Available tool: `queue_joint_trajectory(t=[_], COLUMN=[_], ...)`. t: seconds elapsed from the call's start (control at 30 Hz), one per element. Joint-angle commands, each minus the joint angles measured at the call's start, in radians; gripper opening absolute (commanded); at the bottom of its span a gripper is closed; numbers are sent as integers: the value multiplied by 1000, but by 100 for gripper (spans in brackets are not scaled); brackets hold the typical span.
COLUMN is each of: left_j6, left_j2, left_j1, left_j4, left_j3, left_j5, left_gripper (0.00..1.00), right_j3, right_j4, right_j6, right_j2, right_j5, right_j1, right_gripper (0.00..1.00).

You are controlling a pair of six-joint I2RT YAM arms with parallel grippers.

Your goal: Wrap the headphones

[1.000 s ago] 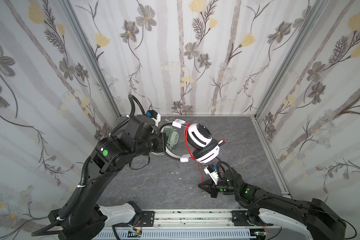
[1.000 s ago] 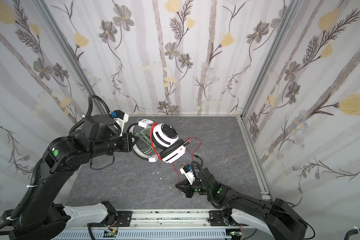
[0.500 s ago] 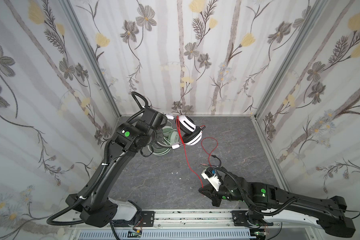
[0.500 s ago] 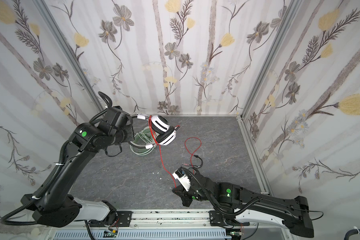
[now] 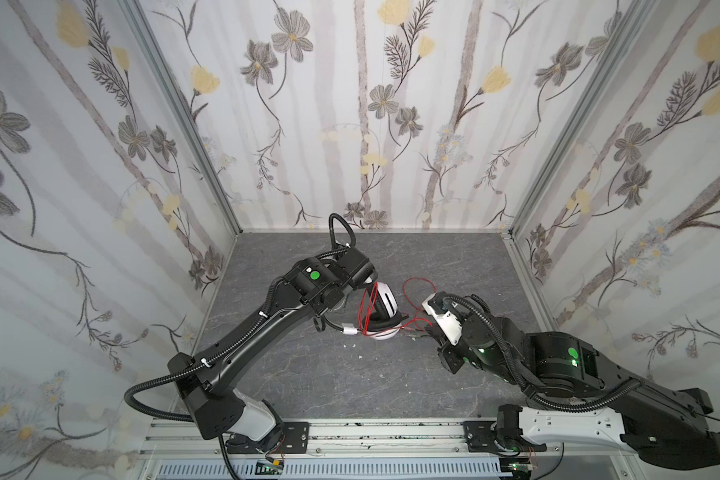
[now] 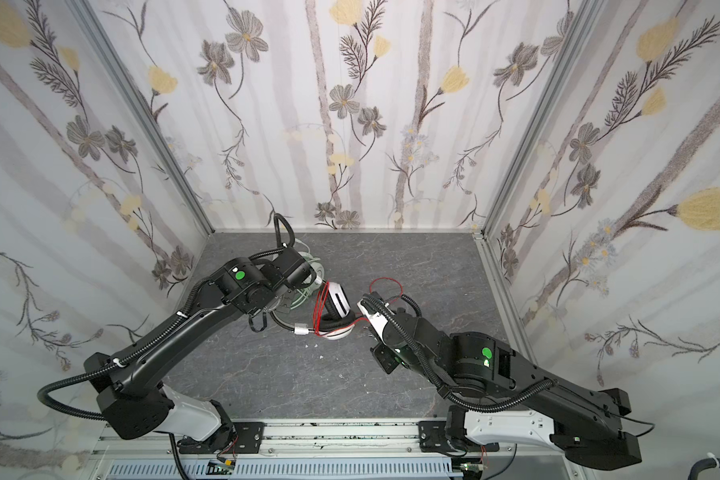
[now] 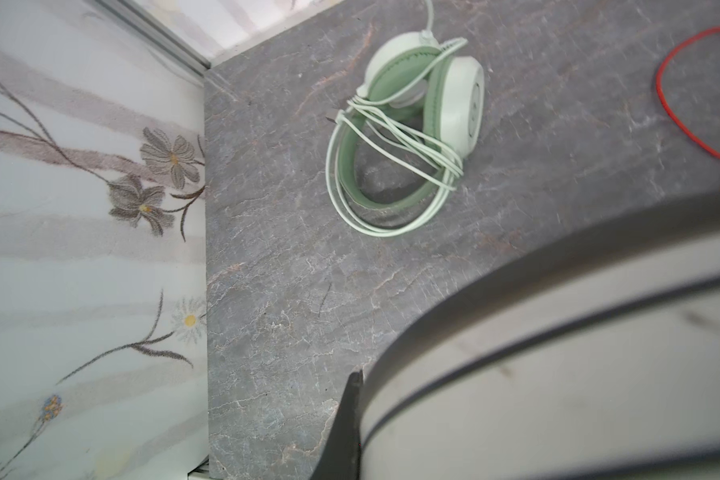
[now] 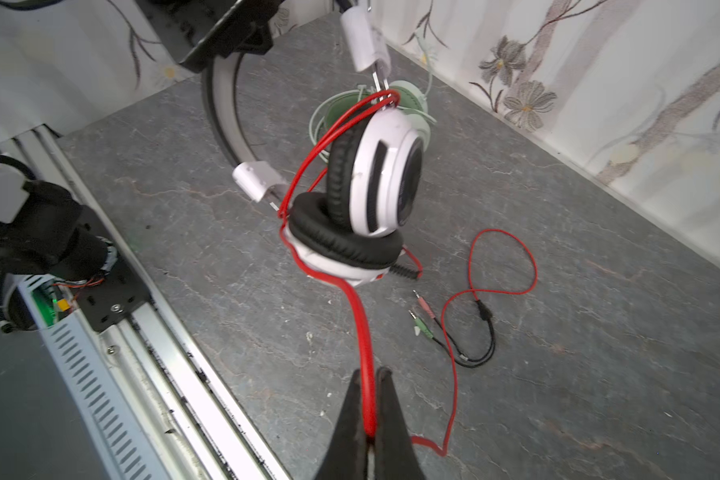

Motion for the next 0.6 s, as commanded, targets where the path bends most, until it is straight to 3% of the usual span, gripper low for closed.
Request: queue_joint_trajectory(t=[0.0,0.3,0.57], left_j6=[46,53,52], left_j2=[-40,-157,-130], left_j1=[-64,-189,-241], left_j4=[50,127,122], left_j3=[-32,-120,-109], left_j5=[55,186,210], left_gripper=[0,0,0], right_j3=[1,-65,-49], right_j4=[33,197,275], right_j6=[-134,-239,-261], right_j2=[18,51,104], right_j5=[-5,-192,-346], right_j1=[-59,-224,-316], right_gripper=[0,0,0])
